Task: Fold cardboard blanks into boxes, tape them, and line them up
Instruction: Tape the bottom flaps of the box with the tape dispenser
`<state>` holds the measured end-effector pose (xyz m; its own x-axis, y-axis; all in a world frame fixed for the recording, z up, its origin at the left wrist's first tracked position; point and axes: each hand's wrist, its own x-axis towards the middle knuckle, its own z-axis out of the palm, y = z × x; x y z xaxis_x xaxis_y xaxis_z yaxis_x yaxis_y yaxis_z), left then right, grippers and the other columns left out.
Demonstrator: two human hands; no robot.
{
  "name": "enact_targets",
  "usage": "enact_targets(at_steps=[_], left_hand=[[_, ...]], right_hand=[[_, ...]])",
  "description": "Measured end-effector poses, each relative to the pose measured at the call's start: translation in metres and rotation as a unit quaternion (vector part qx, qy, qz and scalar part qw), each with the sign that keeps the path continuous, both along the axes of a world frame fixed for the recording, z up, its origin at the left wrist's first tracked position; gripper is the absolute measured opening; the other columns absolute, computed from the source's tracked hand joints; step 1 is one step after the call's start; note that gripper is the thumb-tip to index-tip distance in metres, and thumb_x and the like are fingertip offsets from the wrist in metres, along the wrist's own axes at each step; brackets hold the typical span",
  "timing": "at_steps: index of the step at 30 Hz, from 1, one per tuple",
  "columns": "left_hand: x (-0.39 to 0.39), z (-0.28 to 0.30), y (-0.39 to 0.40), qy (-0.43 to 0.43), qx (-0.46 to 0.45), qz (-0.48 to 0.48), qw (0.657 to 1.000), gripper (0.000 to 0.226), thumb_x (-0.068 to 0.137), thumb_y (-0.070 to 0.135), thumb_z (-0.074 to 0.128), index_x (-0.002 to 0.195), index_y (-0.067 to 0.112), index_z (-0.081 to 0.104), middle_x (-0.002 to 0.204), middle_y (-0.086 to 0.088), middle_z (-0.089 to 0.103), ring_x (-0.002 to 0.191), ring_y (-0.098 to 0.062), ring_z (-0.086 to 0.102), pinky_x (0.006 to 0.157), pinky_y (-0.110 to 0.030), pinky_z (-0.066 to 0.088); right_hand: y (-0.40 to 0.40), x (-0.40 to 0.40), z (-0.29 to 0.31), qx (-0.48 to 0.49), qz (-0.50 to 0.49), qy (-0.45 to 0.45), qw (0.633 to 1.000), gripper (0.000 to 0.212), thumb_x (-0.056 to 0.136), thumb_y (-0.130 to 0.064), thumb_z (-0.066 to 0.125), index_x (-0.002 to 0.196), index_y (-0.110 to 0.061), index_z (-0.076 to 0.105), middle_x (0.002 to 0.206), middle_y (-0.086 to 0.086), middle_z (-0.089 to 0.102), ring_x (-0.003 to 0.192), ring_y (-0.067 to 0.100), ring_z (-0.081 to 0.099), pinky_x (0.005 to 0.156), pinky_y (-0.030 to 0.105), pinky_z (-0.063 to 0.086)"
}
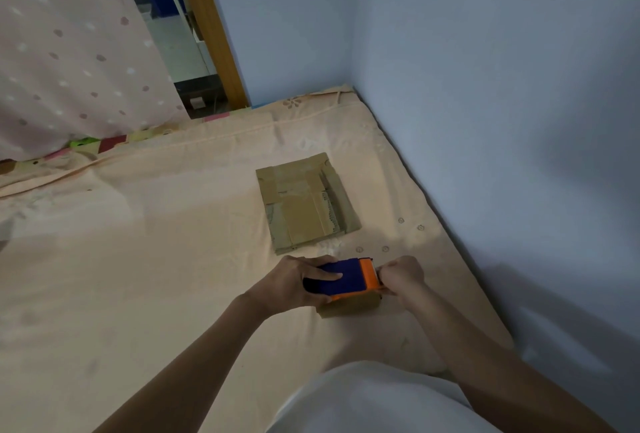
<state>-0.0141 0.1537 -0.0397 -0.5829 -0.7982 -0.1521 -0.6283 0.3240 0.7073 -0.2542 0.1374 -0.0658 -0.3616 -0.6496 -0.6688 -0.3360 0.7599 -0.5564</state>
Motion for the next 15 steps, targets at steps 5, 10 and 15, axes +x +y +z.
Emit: enact_targets(at_steps=[5, 10, 15], left_hand=[[0.004, 0.002, 0.0, -0.016, -0.009, -0.013, 1.0, 0.046, 0.085, 0.027, 0.078, 0.129, 0.029, 0.066, 0.147, 0.008, 0.05, 0.131, -0.007, 0.048, 0.098, -0.011, 0.046], [0.024, 0.006, -0.001, -0.028, -0.004, -0.001, 1.0, 0.046, 0.084, 0.027, 0.079, 0.128, 0.03, 0.066, 0.146, 0.009, 0.05, 0.13, -0.007, 0.049, 0.093, -0.01, 0.049], [0.019, 0.002, 0.0, -0.043, -0.005, -0.009, 0.999, 0.047, 0.085, 0.027, 0.078, 0.13, 0.029, 0.065, 0.148, 0.01, 0.048, 0.126, -0.002, 0.048, 0.09, -0.005, 0.045]], right_hand=[[-0.001, -0.012, -0.01, -0.005, -0.025, -0.012, 1.0, 0.006, 0.085, -0.007, 0.074, 0.084, -0.001, 0.072, 0.081, 0.014, 0.074, 0.073, 0.025, 0.073, 0.07, 0.039, 0.064], [-0.001, -0.024, -0.007, -0.027, -0.062, -0.068, 0.995, 0.005, 0.083, 0.003, 0.075, 0.085, 0.007, 0.071, 0.084, 0.021, 0.073, 0.07, 0.027, 0.072, 0.05, 0.026, 0.058], [-0.002, -0.024, -0.006, -0.024, -0.086, -0.095, 0.991, 0.004, 0.085, 0.004, 0.071, 0.085, 0.007, 0.069, 0.085, 0.024, 0.073, 0.069, 0.031, 0.073, 0.06, 0.035, 0.063]])
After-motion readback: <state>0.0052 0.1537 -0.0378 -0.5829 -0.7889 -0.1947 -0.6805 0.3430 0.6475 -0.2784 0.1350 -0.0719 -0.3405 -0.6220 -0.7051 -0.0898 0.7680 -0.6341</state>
